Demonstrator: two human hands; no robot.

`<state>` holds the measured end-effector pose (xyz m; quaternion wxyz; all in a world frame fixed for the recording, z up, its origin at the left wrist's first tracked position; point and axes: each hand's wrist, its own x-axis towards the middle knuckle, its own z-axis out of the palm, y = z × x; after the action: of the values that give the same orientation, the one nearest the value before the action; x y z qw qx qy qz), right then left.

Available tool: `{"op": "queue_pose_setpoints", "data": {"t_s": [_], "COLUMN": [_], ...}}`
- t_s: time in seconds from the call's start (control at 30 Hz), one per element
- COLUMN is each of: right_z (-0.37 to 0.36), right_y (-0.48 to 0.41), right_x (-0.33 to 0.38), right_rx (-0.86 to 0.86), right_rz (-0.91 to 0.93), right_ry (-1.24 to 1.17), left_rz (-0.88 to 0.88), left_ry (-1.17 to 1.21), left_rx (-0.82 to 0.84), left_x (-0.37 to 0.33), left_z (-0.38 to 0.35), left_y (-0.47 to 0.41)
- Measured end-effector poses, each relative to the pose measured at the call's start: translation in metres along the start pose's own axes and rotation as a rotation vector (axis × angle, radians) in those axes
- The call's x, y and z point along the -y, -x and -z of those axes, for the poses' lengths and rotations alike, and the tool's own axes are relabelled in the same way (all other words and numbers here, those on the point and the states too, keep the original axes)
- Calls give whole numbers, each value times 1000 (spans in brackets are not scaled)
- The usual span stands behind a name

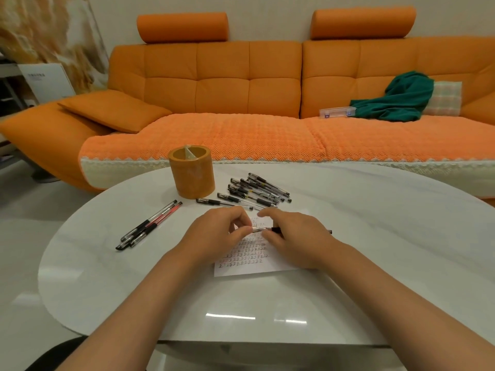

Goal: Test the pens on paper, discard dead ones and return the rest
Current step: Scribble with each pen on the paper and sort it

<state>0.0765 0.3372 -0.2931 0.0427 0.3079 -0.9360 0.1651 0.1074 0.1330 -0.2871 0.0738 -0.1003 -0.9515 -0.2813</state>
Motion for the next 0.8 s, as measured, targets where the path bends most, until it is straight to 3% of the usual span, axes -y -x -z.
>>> {"op": "queue_pose_setpoints", "data": {"t_s": [0.23,0.43,0.67,0.8], "right_z": [12,18,7,1], "right_y": [-1,-2,7,13], "right_x": [-6,-1,7,10], "right_rx": [-120,-82,33,104], "right_rz": [-52,-229,-233,-266], "right_ry": [-410,-979,-1105,-1022], "left_rz": [66,65,73,75], "left_ry": [-165,-137,-156,-163], "left_rx": [84,109,181,172], "left_x": [4,5,11,12], "left_z": [-4,-10,-16,-17], "left_y": [-3,-7,-8,-9]}}
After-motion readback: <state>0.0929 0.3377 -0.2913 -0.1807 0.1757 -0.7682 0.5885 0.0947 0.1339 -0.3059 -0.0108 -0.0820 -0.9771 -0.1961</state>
